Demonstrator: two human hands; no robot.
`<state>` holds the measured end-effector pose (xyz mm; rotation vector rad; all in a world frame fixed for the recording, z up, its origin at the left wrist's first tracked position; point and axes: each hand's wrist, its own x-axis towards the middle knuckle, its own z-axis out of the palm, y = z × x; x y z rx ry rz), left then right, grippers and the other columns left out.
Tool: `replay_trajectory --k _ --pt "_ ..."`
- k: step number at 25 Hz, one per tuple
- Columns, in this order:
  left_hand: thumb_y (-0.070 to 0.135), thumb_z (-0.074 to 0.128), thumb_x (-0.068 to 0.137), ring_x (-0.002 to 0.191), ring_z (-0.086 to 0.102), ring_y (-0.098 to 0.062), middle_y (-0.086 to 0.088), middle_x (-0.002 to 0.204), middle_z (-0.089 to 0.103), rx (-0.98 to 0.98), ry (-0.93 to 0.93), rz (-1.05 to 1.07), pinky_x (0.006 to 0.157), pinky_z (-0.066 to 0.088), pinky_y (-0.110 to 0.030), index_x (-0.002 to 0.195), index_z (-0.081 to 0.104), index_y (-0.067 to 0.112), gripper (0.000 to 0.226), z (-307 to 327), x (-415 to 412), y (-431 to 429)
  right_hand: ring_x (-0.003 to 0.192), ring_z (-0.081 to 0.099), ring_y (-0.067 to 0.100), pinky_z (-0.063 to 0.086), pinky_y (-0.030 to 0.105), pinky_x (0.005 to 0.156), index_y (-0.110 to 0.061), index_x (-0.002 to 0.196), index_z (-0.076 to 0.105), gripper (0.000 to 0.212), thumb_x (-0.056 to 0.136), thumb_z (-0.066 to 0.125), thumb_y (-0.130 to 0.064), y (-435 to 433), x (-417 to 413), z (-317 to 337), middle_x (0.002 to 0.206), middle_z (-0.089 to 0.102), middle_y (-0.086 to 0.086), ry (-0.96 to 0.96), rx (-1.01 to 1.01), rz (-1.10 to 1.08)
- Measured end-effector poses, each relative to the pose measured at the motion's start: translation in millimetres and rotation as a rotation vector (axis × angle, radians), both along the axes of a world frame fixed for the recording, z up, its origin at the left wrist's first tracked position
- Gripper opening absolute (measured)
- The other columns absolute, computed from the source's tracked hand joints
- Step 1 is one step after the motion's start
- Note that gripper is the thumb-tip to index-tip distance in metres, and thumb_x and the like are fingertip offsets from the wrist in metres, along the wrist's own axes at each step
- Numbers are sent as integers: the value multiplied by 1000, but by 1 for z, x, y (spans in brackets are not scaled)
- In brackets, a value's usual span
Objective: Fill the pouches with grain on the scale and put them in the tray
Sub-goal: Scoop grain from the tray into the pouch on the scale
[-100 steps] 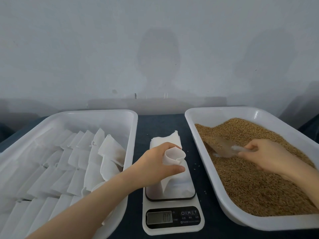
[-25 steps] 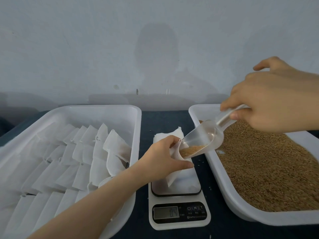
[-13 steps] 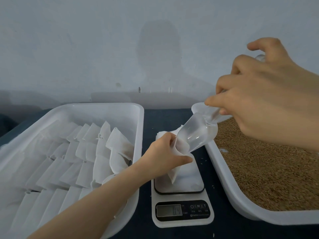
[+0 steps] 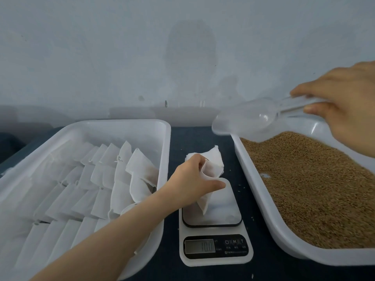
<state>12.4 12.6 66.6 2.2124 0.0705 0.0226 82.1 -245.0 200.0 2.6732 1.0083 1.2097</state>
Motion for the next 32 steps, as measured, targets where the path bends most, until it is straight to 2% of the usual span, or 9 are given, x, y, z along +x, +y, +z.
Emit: replay_trajectory --k 2,5,8,12,15,17,22,28,32 --pt "50 73 75 84 54 -5 16 100 53 7 8 0 60 39 -13 108 42 33 49 1 0 0 81 60 33 50 51 73 -33 112 49 29 87 40 -43 6 -5 -8 95 61 0 127 88 -103" --pt "50 74 74 82 54 -5 16 98 53 19 8 13 58 38 -13 106 43 34 48 0 0 -1 72 57 23 45 29 57 -21 109 50 29 85 52 -37 11 3 -34 100 56 3 388 92 -324" --pt "50 74 72 78 55 -4 18 94 54 28 10 29 56 36 -12 105 45 34 47 0 -1 -1 74 53 24 45 34 59 -13 102 45 25 85 59 -25 17 21 -62 101 47 7 599 101 -405" --pt "50 74 72 80 56 -4 18 95 55 50 16 29 57 37 -12 105 45 34 47 1 -1 -2 69 56 21 42 30 51 -6 108 46 27 87 58 -15 14 34 -100 91 52 8 641 184 -445" --pt "49 75 71 81 57 -5 16 97 57 56 14 27 58 38 -14 105 47 33 47 1 -1 -4 87 56 28 45 33 65 -3 121 46 34 89 55 -9 16 35 -125 108 52 14 702 138 -496" --pt "49 75 72 82 57 -6 15 98 57 58 14 26 59 39 -14 105 47 32 47 1 -1 -3 86 51 27 45 34 68 -3 123 44 36 89 55 -7 20 34 -132 111 49 16 760 78 -523" --pt "48 74 74 82 57 -7 14 101 57 59 20 24 59 39 -13 108 46 31 48 2 -3 -4 75 45 20 39 27 58 -8 125 36 36 93 53 -12 33 29 -143 111 44 16 835 36 -494" --pt "48 75 74 83 56 -7 13 102 57 53 19 24 61 39 -14 108 47 31 48 2 -3 -4 64 53 10 33 19 42 -5 118 45 32 96 50 -28 29 30 -138 85 53 3 1046 256 -424" --pt "47 75 74 84 57 -7 13 103 57 52 21 24 61 39 -14 109 46 30 48 3 -2 -4 67 55 12 34 23 45 -5 114 51 34 96 48 -33 23 29 -129 85 58 5 1075 361 -446"
